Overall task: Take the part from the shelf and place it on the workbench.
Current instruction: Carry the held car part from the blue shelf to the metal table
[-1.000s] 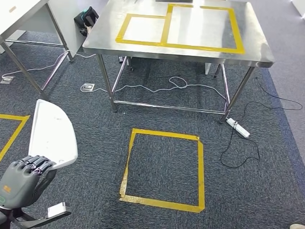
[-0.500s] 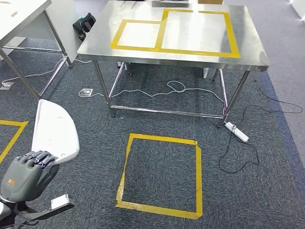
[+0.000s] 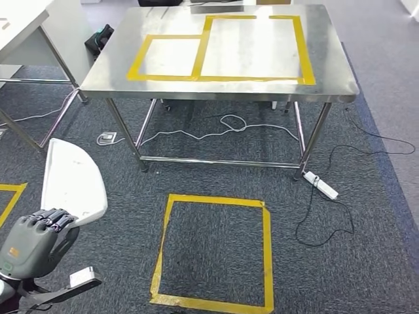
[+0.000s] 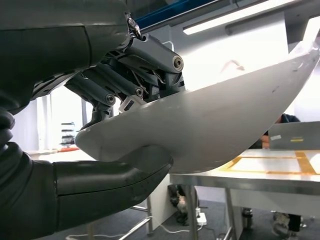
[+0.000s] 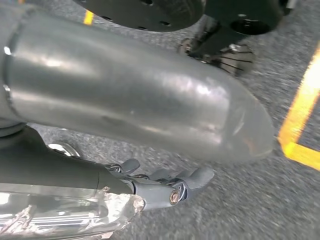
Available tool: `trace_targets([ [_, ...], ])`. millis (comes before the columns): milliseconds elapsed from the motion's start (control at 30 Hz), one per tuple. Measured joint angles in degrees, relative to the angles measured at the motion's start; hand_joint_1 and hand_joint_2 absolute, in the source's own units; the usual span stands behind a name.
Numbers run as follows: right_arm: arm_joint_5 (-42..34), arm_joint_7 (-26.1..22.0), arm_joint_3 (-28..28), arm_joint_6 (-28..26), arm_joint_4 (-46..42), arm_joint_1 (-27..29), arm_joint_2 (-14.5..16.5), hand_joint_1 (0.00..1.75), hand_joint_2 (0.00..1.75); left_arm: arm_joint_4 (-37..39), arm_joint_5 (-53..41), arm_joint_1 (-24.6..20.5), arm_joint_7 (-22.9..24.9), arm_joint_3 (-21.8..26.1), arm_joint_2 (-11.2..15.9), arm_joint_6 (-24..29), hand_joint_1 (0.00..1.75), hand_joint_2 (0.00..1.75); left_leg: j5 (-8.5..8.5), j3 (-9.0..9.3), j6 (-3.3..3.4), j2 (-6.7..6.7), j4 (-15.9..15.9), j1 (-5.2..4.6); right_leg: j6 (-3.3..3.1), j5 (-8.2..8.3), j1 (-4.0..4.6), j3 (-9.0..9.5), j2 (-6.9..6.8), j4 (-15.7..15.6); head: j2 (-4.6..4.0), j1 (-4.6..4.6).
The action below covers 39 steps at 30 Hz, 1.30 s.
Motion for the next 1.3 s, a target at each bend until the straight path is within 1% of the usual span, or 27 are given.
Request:
trace_targets([
  [67,0.00,0.01,0.00,0.00,0.03,0.04,0.00,0.00,0.00,0.02,-0.02,0.27,0.03,0.05,0.01,0.00,1.50,1.75,7.45,-0.05,1.20,-0.10,-5.91,-0.90,0.23,-1.83,0.41,2.04,0.27,-0.32,-0.02,-0.21],
  [100,0.01,0.02,0.00,0.00,0.04,0.05,-0.01,0.00,0.00,0.03,-0.06,0.45,0.07,0.10,0.01,-0.02,1.50,1.75,9.95,0.11,1.48,-0.23,-7.71,-1.14,0.42,-2.57,0.67,3.11,0.36,-0.61,-0.02,-0.26],
  [133,0.02,0.02,0.00,0.00,0.04,0.00,-0.01,0.00,0.00,0.03,-0.10,0.60,0.10,0.17,-0.03,-0.03,1.50,1.75,10.58,0.31,1.56,-0.38,-8.53,-1.20,0.70,-2.95,0.94,4.18,0.44,-0.62,-0.02,-0.32],
  [200,0.04,-0.03,0.00,0.00,0.03,-0.18,-0.04,0.00,0.00,0.03,-0.15,0.46,0.14,0.32,-0.14,-0.03,1.50,1.75,10.27,1.72,1.56,-0.58,-8.77,-0.94,1.12,-2.90,1.17,5.66,0.32,-0.48,-0.02,-0.03],
  [233,0.05,-0.07,0.01,0.00,0.02,-0.36,-0.08,0.00,0.00,0.02,-0.16,0.36,0.19,0.39,-0.20,-0.03,1.50,1.75,9.92,2.55,1.69,-0.62,-8.78,-0.85,1.37,-2.36,1.19,5.38,-0.02,0.91,-0.02,0.06],
  [267,0.08,-0.13,0.02,0.00,0.01,-0.61,-0.12,0.00,0.00,0.01,-0.16,0.28,0.26,0.45,-0.23,-0.03,1.50,1.75,9.30,3.49,1.85,-0.62,-8.73,-0.82,1.58,-2.02,1.18,4.42,-0.48,3.14,-0.03,0.21],
  [333,0.15,-0.20,0.03,0.01,-0.01,-0.86,-0.17,0.00,0.00,0.01,-0.18,0.36,0.44,0.52,-0.30,-0.04,1.50,1.75,8.09,5.23,2.31,-0.55,-8.70,-0.88,1.97,-2.88,1.22,0.32,-1.32,9.41,-0.02,0.21],
  [400,0.22,-0.21,0.04,0.04,-0.01,-0.59,-0.17,0.00,0.00,0.01,-0.18,0.39,0.61,0.54,-0.36,-0.04,1.50,1.75,6.57,6.99,2.69,-0.51,-8.70,-1.07,1.82,-7.55,1.43,-4.54,-1.44,13.24,-0.02,0.21],
  [433,0.23,-0.21,0.03,0.05,-0.01,-0.37,-0.17,0.00,0.00,0.01,-0.18,0.44,0.69,0.55,-0.38,-0.04,1.50,1.75,5.70,8.03,2.85,-0.54,-8.70,-1.21,1.54,-10.22,1.60,-6.55,-1.43,13.57,-0.02,0.23],
  [467,0.26,-0.20,0.03,0.07,-0.01,-0.19,-0.18,0.00,0.00,0.01,-0.18,0.49,0.76,0.57,-0.39,-0.04,1.50,1.75,4.81,9.16,3.00,-0.58,-8.71,-1.37,1.20,-12.14,1.83,-8.13,-1.41,12.98,-0.02,0.22],
  [500,0.29,-0.18,0.02,0.07,-0.01,-0.09,-0.19,0.00,0.00,0.01,-0.18,0.55,0.80,0.60,-0.38,-0.04,1.50,1.75,3.84,10.46,3.11,-0.60,-8.73,-1.58,0.74,-11.97,2.11,-9.29,-1.39,11.38,-0.02,0.23],
  [533,0.31,-0.15,0.02,0.07,-0.01,0.01,-0.20,0.00,0.00,0.01,-0.17,0.60,0.82,0.62,-0.38,-0.05,1.50,1.75,2.87,11.62,3.19,-0.58,-8.85,-1.75,0.14,-8.82,2.45,-10.07,-1.37,9.12,-0.02,0.21],
  [600,0.33,-0.07,0.03,0.12,0.01,0.17,-0.32,0.00,0.00,0.04,-0.14,0.61,0.84,0.62,-0.43,-0.09,1.50,1.75,1.11,14.05,3.13,-0.73,-9.16,-2.08,-0.94,0.70,3.14,-10.70,-1.18,4.42,-0.02,0.00],
  [633,0.34,-0.02,0.04,0.16,0.02,0.23,-0.37,0.00,0.00,0.06,-0.09,0.66,0.85,0.62,-0.45,-0.11,1.50,1.75,0.42,14.99,2.99,-0.82,-9.55,-2.15,-1.28,4.21,3.35,-10.23,-1.05,2.92,-0.02,-0.11],
  [667,0.34,0.02,0.04,0.20,0.02,0.22,-0.42,0.00,0.00,0.07,-0.01,0.73,0.85,0.63,-0.45,-0.13,1.50,1.75,0.27,15.86,2.77,-0.95,-9.49,-2.22,-1.46,5.66,3.41,-9.66,-0.88,2.01,-0.02,-0.19],
  [733,0.35,0.04,0.03,0.21,0.02,-0.02,-0.41,0.00,0.00,0.04,0.17,0.90,0.86,0.75,-0.38,-0.13,1.50,1.75,0.36,16.43,2.26,-0.94,-8.54,-2.30,-1.73,6.02,3.01,-7.66,-0.74,1.14,-0.02,-0.21],
  [800,0.36,0.03,0.04,0.17,0.01,-0.42,-0.42,0.00,0.00,0.02,0.29,0.90,0.86,0.90,-0.26,-0.10,1.50,1.75,-0.39,14.92,1.43,-0.76,-4.84,-2.19,-1.99,5.98,2.49,-6.32,-0.79,0.61,-0.02,-0.56],
  [900,0.37,0.07,0.04,0.17,0.01,-0.51,-0.44,0.00,0.00,0.02,0.40,1.06,0.97,0.96,-0.21,-0.07,1.50,1.75,-4.71,8.85,0.15,-0.59,3.54,-1.30,-2.01,5.04,2.06,-5.51,-0.83,0.35,-0.02,-0.91],
  [933,0.39,0.13,0.04,0.16,0.01,-0.39,-0.43,0.00,0.00,0.02,0.45,1.23,1.04,0.97,-0.21,-0.04,1.50,1.75,-5.23,7.18,-0.13,-0.57,4.96,-0.98,-1.92,4.69,1.94,-5.26,-0.82,0.34,-0.02,-0.92],
  [967,0.43,0.19,0.04,0.13,0.01,-0.27,-0.41,0.00,0.00,0.02,0.53,1.42,1.10,1.01,-0.21,0.03,1.50,1.75,-4.33,6.37,-0.38,-0.55,4.61,-0.71,-1.78,4.33,1.80,-4.93,-0.80,0.35,-0.02,-0.91],
  [1000,0.48,0.26,0.04,0.08,0.01,-0.18,-0.38,0.00,0.00,0.02,0.66,1.65,1.15,1.13,-0.21,0.11,1.50,1.75,-2.10,6.34,-0.65,-0.53,2.56,-0.45,-1.58,3.94,1.62,-4.49,-0.75,0.36,-0.02,-0.94],
  [1067,0.62,0.36,0.04,-0.04,0.01,-0.13,-0.34,0.00,0.00,0.03,0.89,2.07,1.19,1.51,-0.22,0.26,1.50,1.75,3.44,7.63,-1.23,-0.49,-3.98,-0.10,-0.95,3.13,1.35,-3.54,-0.65,0.34,-0.02,-0.97],
  [1133,0.72,0.40,0.05,-0.17,0.01,-0.28,-0.32,0.00,0.00,0.03,1.03,2.38,1.22,1.89,-0.25,0.42,1.50,1.75,5.03,8.66,-0.91,-0.29,-8.57,-0.21,-0.12,2.56,1.33,-3.15,-0.59,0.12,-0.03,-1.27],
  [1200,0.81,0.44,0.08,-0.33,0.01,-0.30,-0.26,0.00,0.00,-0.01,1.18,2.88,1.23,2.19,-0.25,0.62,1.50,1.75,4.15,9.10,0.44,-0.17,-9.73,-0.41,0.73,2.37,1.43,-2.65,-0.64,-0.12,-0.03,-1.35],
  [1233,0.87,0.47,0.10,-0.40,0.01,-0.25,-0.22,0.00,0.00,-0.03,1.26,3.17,1.23,2.37,-0.23,0.71,1.50,1.75,4.31,9.51,1.05,-0.21,-9.86,-0.38,1.12,2.19,1.44,-2.42,-0.70,-0.05,-0.02,-1.22],
  [1267,0.91,0.48,0.12,-0.48,0.01,-0.24,-0.19,0.00,0.00,-0.06,1.34,3.34,1.23,2.52,-0.25,0.83,1.50,1.75,4.10,10.08,1.61,-0.23,-10.04,-0.32,1.47,2.01,1.43,-2.57,-0.83,0.90,-0.02,-1.03],
  [1300,0.93,0.48,0.14,-0.54,0.01,-0.32,-0.13,0.00,0.00,-0.10,1.39,3.42,1.22,2.71,-0.25,0.92,1.50,1.75,3.91,10.73,2.06,-0.23,-10.16,-0.27,1.70,1.57,1.42,-3.58,-0.98,2.85,-0.01,-0.85],
])
